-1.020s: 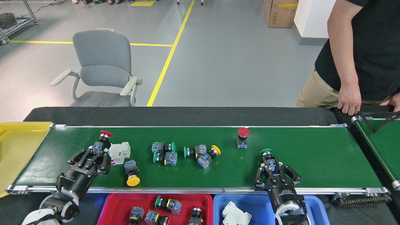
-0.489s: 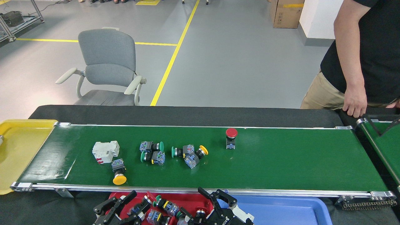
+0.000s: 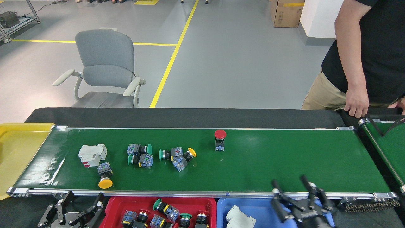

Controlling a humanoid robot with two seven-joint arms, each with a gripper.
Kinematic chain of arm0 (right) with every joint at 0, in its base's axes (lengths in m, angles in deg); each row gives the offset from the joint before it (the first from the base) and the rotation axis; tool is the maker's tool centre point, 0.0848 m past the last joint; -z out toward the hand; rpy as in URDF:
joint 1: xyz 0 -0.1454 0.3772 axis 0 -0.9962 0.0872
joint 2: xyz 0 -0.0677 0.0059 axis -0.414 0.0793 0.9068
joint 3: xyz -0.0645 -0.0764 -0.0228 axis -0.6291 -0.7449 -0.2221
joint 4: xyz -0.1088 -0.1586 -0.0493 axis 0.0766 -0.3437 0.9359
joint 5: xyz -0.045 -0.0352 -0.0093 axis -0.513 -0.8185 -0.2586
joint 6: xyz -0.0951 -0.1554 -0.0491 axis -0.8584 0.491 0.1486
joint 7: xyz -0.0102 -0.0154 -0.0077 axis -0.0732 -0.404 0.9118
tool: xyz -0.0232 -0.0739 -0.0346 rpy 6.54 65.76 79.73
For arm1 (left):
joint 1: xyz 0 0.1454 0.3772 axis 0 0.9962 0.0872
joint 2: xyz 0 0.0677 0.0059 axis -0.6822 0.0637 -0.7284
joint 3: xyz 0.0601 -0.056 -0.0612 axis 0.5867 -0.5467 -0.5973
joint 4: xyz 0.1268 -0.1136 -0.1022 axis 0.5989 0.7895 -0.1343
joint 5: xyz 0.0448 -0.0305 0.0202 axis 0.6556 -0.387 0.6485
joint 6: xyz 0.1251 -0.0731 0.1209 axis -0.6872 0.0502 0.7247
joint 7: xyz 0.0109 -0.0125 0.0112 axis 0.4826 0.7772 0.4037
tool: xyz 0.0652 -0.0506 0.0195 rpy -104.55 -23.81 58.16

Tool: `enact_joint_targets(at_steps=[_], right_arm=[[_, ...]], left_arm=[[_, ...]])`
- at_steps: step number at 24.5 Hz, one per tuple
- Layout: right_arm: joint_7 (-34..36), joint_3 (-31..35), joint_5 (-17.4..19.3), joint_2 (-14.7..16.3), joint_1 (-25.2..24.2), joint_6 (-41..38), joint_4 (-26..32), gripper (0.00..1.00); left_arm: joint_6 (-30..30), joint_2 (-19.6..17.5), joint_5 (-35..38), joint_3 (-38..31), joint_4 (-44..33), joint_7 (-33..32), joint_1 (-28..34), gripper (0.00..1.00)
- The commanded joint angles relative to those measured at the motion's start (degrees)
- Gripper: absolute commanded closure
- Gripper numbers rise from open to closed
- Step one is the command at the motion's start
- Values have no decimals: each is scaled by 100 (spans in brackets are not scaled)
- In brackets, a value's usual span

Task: Pick switch part from conveyor to tray

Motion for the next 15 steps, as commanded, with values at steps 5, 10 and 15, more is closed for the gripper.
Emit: enact_joint_targets(at_steps=[5, 10, 15], right_arm=[[350, 627, 39, -29, -199, 4, -5, 0], [350, 601, 39, -20, -216, -14, -31, 0], [350, 566, 57, -11, -207, -49, -14, 0]], left_arm=[[-92, -47, 352, -28, 157, -1, -124, 0], [-110, -21, 642, -46, 508, -19, -423, 0], [-101, -65, 633, -274, 1185, -19, -766, 0]])
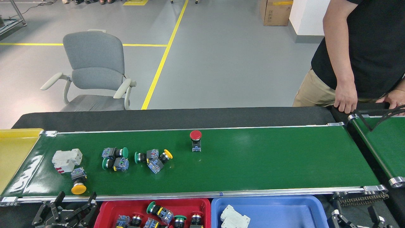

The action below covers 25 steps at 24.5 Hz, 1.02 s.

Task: Pick switch part from conveyor to tray

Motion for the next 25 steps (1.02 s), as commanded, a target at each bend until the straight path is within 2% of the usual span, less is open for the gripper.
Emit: enact_joint_targets(at_steps=[1, 6, 8, 12, 13, 15, 18, 20, 22, 24, 25], right_arm=[[48, -17, 19, 10, 11, -61, 58, 0], [40, -17, 28, 2, 37, -61, 67, 0], [40, -17, 28, 10, 20, -69, 67, 0], [40, -52, 28, 2, 46, -61, 67, 0], [22, -52, 28, -7, 46, -52, 67, 0], [13, -52, 28, 2, 37, -69, 76, 0], [13, -52, 28, 19, 29, -70, 76, 0], [13, -52, 72, 10, 37, -34, 76, 0], [4, -52, 89, 19, 20, -34, 76, 0], [4, -52, 89, 46, -15, -96, 93, 0], [-4, -52, 89, 54, -15, -122, 111, 0]], left_arm=[[6, -74, 12, -202, 167, 15, -147, 0], [-11, -214, 12, -316, 765, 15, -586, 1], [-20, -241, 12, -325, 1082, 15, -815, 6], [50, -364, -23, -316, 1451, 33, -1043, 53], [59, -364, -32, -307, 1495, 33, -1061, 61], [94, -364, -50, -307, 1512, 50, -1035, 75], [516, -276, -129, -307, 1223, 77, -947, 83], [771, -205, -164, -272, 712, 77, -683, 84], [1298, -74, -217, -264, -140, 68, -112, 82], [2019, 269, -208, -255, -1054, 24, 662, 56], [2299, 453, -190, -246, -1379, 6, 977, 47]])
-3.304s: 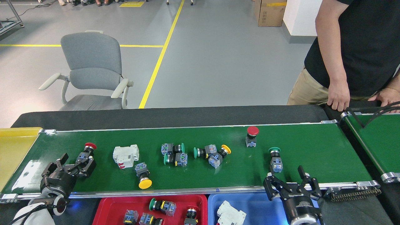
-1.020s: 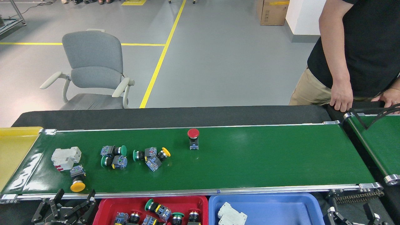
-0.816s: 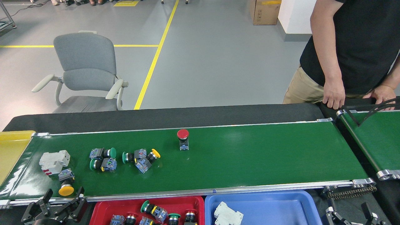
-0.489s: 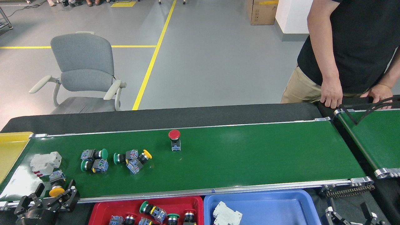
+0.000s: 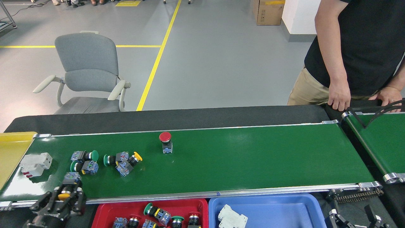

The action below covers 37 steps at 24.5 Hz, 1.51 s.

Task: Pick switch part from conveyor to tray

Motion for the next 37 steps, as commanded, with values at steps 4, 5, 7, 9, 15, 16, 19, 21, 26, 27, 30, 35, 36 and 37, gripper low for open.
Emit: enact_joint_targets(at_steps=[4, 5, 7, 9, 15, 16, 19, 21, 26, 27, 30, 35, 36, 37], right_arm=[[-46, 5, 28, 52, 2, -409, 94, 0], [-90, 5, 28, 60, 10, -461, 94, 0], [-177, 5, 36, 87, 19, -839, 94, 0], [-265, 5, 63, 78, 19, -1376, 111, 0], [-705, -57, 63, -107, 256, -1472, 269, 1], [-810, -118, 36, -168, 274, -1367, 305, 1], [-854, -496, -86, -195, 362, -831, 313, 2], [-845, -777, -333, -203, 388, -365, 313, 2], [-845, -1226, -403, -168, 432, -145, 313, 2], [-845, -1226, -403, -168, 441, -145, 313, 2], [-845, -1234, -403, -186, 450, -145, 313, 2], [-845, -1243, -403, -151, 415, -145, 313, 2], [-845, -1243, -403, -151, 415, -145, 305, 1], [-845, -1243, -403, -151, 406, -145, 305, 1]], left_arm=[[830, 507, 15, 482, -530, -23, 562, 0], [830, 516, 15, 482, -530, -23, 562, 0], [830, 507, 15, 456, -530, -23, 562, 0], [795, 516, 15, 403, -530, -23, 562, 0], [-470, 516, -20, -405, -522, -14, 562, 0], [-479, 490, -29, -590, -513, -14, 580, 0], [-505, 463, -29, -933, -513, -6, 615, 0], [-541, 428, -29, -942, -495, -6, 598, 0], [-655, 165, 15, -959, -442, -6, 176, 0], [-655, 59, 24, -915, -275, -6, -44, 0], [-646, -240, 42, -880, 428, -6, -659, 0], [-655, -626, 393, -449, 1579, 47, -1591, 1], [-655, -644, 411, -397, 1746, 47, -1714, 1], [-655, -644, 411, -397, 1922, 47, -1793, 1]])
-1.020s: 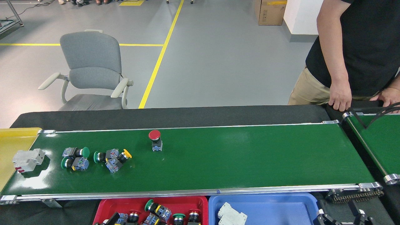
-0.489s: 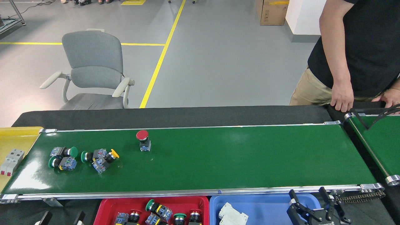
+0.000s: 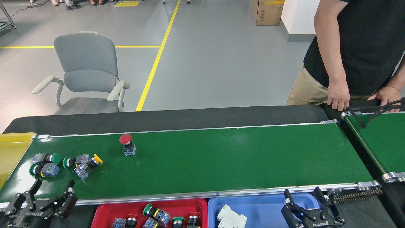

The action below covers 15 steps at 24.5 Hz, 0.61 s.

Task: Pick switch part from conveyor to tray

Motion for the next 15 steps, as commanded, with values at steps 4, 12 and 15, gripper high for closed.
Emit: enact_joint_targets(at_steps=[4, 12, 15], right_arm=[[8, -6, 2, 35, 21, -10, 79, 1], [8, -33, 11, 44, 12, -36, 70, 1], [8, -42, 19, 35, 39, -28, 35, 1]], left_arm=[[-10, -127, 17, 1, 621, 57, -399, 1], [-19, -277, 17, 9, 1852, 57, -1129, 1], [-54, -338, 34, 185, 2370, 84, -1533, 7]])
